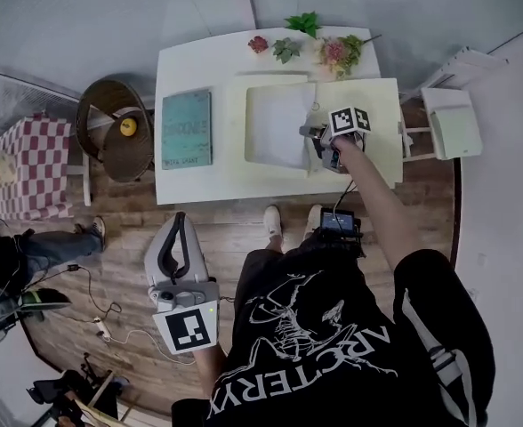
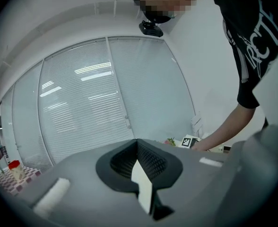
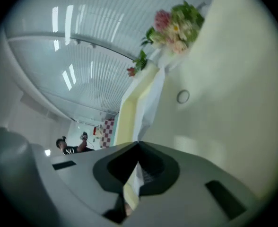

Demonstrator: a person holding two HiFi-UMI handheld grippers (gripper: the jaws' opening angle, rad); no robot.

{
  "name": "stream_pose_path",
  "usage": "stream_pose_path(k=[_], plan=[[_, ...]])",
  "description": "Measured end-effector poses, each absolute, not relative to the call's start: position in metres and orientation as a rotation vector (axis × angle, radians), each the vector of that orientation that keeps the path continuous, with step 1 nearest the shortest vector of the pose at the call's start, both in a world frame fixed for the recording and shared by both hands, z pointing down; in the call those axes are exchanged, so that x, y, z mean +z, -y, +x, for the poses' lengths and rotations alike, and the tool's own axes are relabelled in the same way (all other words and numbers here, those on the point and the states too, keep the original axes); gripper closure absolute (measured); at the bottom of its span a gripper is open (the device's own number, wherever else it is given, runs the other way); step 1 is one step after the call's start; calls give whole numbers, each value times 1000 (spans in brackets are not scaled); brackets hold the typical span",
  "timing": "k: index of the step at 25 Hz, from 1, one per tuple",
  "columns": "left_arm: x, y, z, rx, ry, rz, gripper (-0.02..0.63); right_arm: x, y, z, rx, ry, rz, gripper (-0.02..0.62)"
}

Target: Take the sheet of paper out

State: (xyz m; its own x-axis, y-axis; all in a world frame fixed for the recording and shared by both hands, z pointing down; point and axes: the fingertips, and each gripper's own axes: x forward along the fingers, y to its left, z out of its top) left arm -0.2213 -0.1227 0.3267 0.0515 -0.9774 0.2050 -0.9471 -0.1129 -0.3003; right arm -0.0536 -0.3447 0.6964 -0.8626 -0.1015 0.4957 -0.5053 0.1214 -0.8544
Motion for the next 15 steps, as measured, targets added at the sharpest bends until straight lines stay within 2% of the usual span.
stream_pose_path(k=[7,15], plan=[[329,181,-185,-309,-1911,-2391,598,583,320,30,1112,2359,771,581],[322,230,-143,-285,-1723,-2506,598,406,283,32,250,2697,984,581]])
